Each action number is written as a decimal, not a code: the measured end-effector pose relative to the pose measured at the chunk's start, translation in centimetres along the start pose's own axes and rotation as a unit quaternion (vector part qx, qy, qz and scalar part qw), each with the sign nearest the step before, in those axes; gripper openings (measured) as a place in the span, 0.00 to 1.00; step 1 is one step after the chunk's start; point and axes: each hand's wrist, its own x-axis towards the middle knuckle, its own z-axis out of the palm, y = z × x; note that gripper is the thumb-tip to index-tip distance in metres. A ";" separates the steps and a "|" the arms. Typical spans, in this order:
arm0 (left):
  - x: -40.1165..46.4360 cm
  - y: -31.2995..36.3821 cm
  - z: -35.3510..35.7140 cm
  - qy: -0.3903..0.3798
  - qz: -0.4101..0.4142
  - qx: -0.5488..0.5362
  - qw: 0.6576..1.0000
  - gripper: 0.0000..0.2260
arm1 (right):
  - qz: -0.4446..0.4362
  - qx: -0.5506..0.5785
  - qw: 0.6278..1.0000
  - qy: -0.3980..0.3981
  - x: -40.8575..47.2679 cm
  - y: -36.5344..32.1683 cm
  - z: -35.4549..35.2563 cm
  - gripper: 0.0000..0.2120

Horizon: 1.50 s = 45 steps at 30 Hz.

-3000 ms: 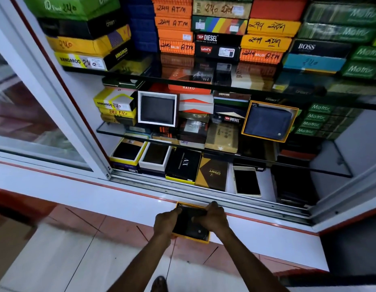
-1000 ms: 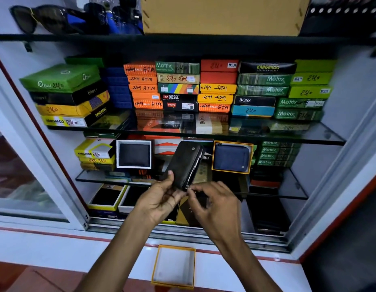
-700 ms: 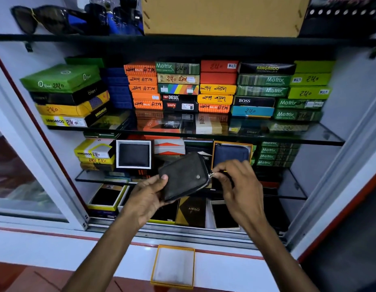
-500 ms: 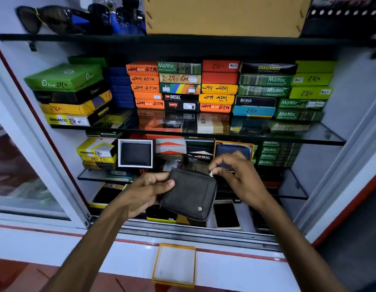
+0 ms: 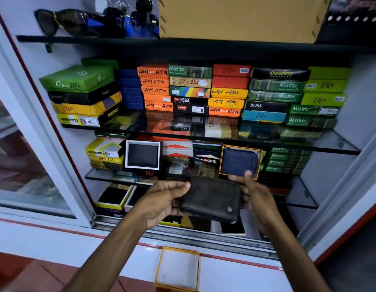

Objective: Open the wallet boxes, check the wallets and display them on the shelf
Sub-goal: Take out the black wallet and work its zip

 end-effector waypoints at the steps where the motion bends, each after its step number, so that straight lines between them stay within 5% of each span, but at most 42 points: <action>1: 0.0 -0.1 0.1 0.018 0.010 -0.012 1.000 0.07 | 0.025 0.022 0.999 -0.008 -0.6 0.5 -0.4 0.23; 5: 0.0 -0.9 0.5 0.038 0.101 0.002 0.994 0.09 | -0.004 0.015 0.998 -0.065 -2.2 1.0 -0.6 0.10; 11: -0.8 -2.7 -0.8 0.002 0.299 0.211 0.931 0.19 | -0.203 -0.119 0.971 -0.036 -2.5 2.5 -1.2 0.19; 16: -1.5 -4.8 -2.1 0.016 0.343 0.240 0.908 0.19 | -0.297 -0.211 0.931 0.022 -3.1 3.6 -0.1 0.14; 18: -1.9 -5.3 -2.5 0.019 0.311 0.208 0.927 0.18 | -0.267 -0.220 0.938 0.013 -3.4 4.3 0.1 0.14; 22: -1.8 -7.5 -4.2 0.062 0.188 0.142 0.970 0.18 | -0.067 -0.152 0.985 -0.052 -4.2 6.3 1.1 0.21; 28: -0.1 -15.3 -6.6 0.225 0.006 0.087 0.970 0.07 | 0.145 -0.139 0.977 -0.070 -5.1 12.4 3.1 0.09; 31: 0.3 -19.4 -7.9 0.257 -0.036 0.166 0.951 0.10 | 0.185 -0.196 0.960 -0.074 -5.3 15.7 3.8 0.02; 37: 0.9 -22.8 -7.5 0.253 -0.074 0.319 0.910 0.09 | 0.191 -0.324 0.922 -0.089 -4.4 20.9 4.5 0.13; 39: 1.0 -23.5 -7.2 0.255 -0.095 0.324 0.906 0.13 | 0.186 -0.351 0.915 -0.070 -4.3 22.0 4.6 0.10; 45: 1.3 -23.7 -7.2 0.216 -0.151 0.338 0.903 0.15 | 0.260 -0.236 0.936 -0.011 -4.8 21.0 5.2 0.09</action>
